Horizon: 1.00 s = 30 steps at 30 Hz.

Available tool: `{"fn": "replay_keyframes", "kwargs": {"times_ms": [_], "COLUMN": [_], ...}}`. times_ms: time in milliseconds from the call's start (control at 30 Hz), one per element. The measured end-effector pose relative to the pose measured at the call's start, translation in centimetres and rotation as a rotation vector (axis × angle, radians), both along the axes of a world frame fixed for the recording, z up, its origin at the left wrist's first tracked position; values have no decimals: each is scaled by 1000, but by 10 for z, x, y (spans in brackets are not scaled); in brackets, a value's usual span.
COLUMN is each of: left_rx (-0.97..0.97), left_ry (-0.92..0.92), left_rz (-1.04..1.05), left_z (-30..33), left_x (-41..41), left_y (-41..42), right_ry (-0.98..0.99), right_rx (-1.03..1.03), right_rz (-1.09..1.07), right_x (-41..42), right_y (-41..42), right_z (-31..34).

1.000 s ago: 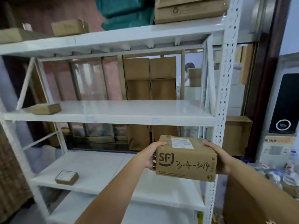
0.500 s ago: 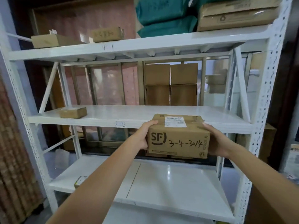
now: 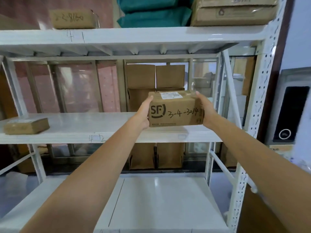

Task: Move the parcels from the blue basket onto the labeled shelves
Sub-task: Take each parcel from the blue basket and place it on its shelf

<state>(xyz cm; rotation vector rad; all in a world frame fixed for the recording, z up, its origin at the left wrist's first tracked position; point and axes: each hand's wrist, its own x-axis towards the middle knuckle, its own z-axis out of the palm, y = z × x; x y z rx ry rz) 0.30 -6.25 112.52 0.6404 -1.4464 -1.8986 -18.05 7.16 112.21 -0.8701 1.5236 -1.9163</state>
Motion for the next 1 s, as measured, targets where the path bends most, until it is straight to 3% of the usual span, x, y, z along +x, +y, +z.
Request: {"fn": "replay_keyframes", "kwargs": {"times_ms": [133,333,1000], "left_rx": [12,1,24], "left_ry": [-8,-48,-83], "left_rz": [-30,1,1], "left_z": [-7,-26,-54], "left_x": [-45,-84,-89], "left_y": [-14,-29,-62], "right_ry": [79,41,82], "right_rx": [82,109,237], "right_rz": [47,37,5], "right_x": [-45,-83,-89], "right_y": [-16,-36,-56], "right_z": [-13,-43,-62]}}
